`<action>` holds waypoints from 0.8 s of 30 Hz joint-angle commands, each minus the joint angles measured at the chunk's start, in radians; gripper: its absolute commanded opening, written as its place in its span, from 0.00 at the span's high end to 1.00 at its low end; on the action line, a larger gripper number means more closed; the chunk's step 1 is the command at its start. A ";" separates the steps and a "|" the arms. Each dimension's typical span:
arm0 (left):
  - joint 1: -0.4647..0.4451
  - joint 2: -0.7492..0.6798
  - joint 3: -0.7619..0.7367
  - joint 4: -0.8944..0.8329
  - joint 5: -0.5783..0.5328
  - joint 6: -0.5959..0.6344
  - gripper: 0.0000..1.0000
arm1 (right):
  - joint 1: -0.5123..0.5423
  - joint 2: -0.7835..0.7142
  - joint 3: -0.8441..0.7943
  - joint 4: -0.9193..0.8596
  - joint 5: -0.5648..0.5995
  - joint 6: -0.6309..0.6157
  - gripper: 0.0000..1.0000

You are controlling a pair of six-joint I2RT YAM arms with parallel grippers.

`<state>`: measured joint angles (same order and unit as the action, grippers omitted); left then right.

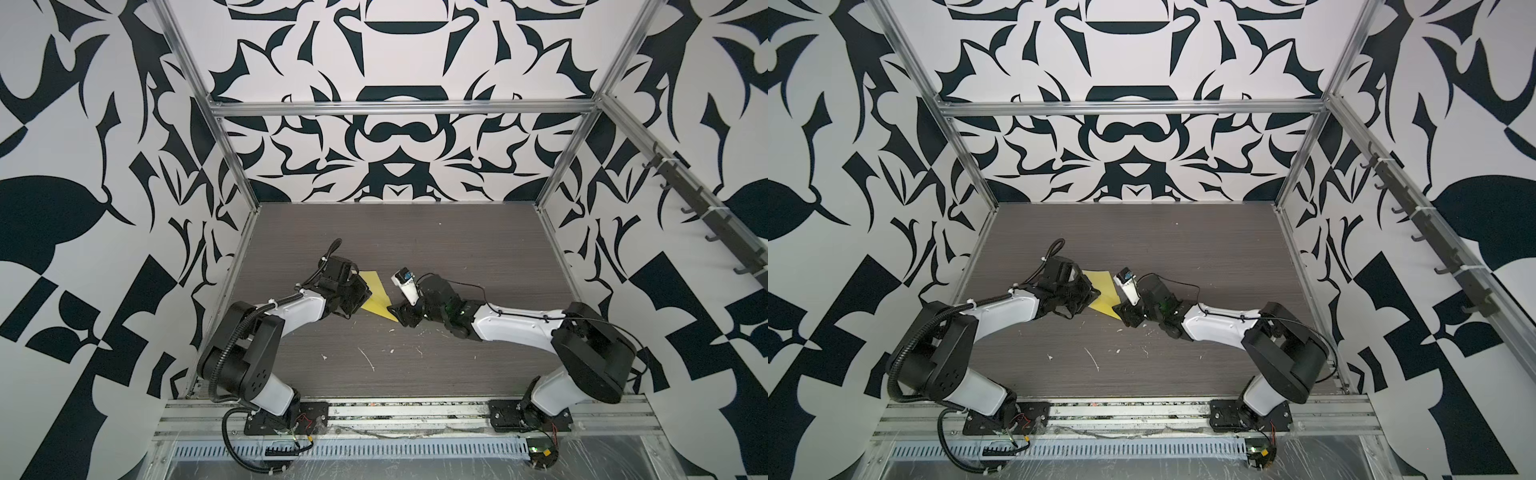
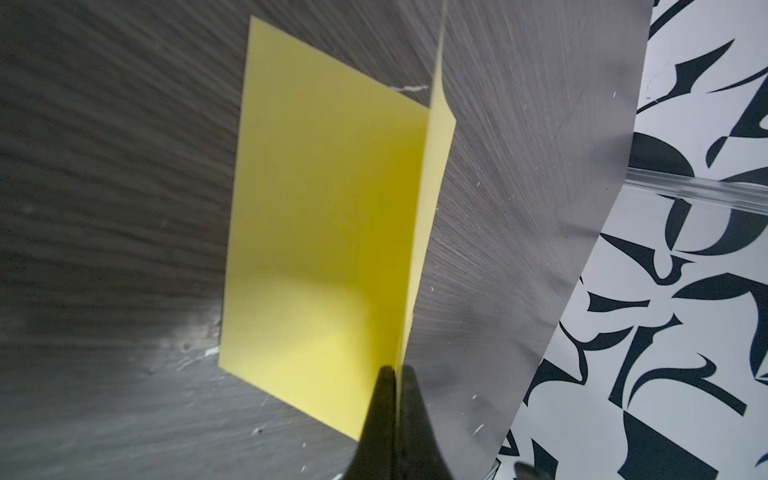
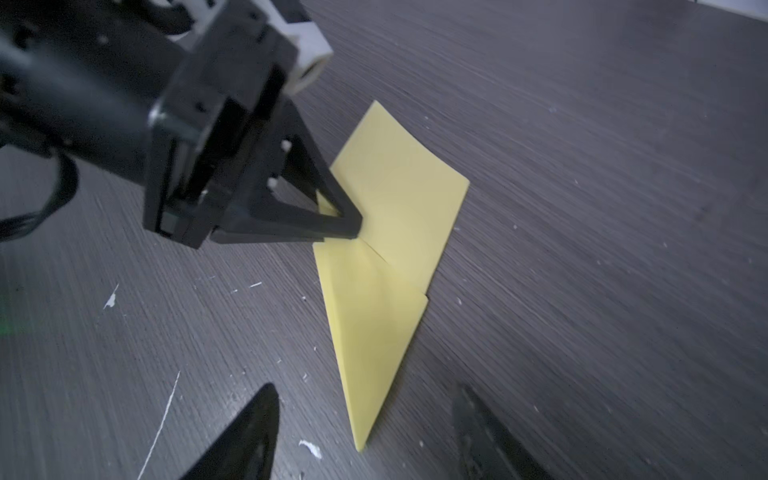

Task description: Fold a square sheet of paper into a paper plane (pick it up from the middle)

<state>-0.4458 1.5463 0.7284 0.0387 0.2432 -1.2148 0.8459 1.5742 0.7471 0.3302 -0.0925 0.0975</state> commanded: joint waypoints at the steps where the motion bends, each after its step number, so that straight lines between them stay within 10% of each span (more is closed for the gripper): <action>1: -0.006 -0.001 0.019 -0.076 -0.027 -0.035 0.98 | 0.027 0.045 -0.004 0.161 0.041 -0.089 0.39; 24: -0.005 0.005 0.020 -0.091 -0.019 -0.055 0.98 | 0.080 0.266 0.038 0.279 0.105 -0.179 0.67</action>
<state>-0.4484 1.5471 0.7330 -0.0311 0.2283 -1.2575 0.9192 1.8462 0.7517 0.5621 -0.0063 -0.0612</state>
